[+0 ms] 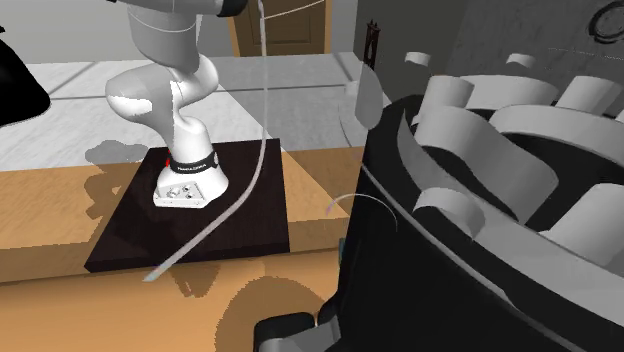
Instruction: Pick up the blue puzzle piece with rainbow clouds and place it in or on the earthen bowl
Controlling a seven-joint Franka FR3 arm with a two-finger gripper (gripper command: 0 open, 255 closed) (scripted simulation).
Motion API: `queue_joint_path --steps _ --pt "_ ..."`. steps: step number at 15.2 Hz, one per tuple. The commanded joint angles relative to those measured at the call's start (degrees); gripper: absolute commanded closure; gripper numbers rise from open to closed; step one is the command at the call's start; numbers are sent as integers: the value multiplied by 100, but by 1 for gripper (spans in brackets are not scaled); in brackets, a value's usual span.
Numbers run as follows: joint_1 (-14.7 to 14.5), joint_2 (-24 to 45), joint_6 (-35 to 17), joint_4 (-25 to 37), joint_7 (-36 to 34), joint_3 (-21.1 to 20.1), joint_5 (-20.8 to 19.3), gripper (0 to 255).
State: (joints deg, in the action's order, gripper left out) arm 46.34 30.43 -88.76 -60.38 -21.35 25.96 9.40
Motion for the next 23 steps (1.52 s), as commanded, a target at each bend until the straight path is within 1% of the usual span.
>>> queue_joint_path --steps 1,9,17,18,23 --pt "-57 -74 -218 -290 0 6 -26 255" --pt "-204 -216 -943 -1165 -7 7 -74 255" --pt "-203 -216 -943 -1165 -7 7 -74 255" --pt "-203 -216 -943 -1165 -7 7 -74 0" --pt "-204 -217 -944 -1166 -7 7 -75 0"
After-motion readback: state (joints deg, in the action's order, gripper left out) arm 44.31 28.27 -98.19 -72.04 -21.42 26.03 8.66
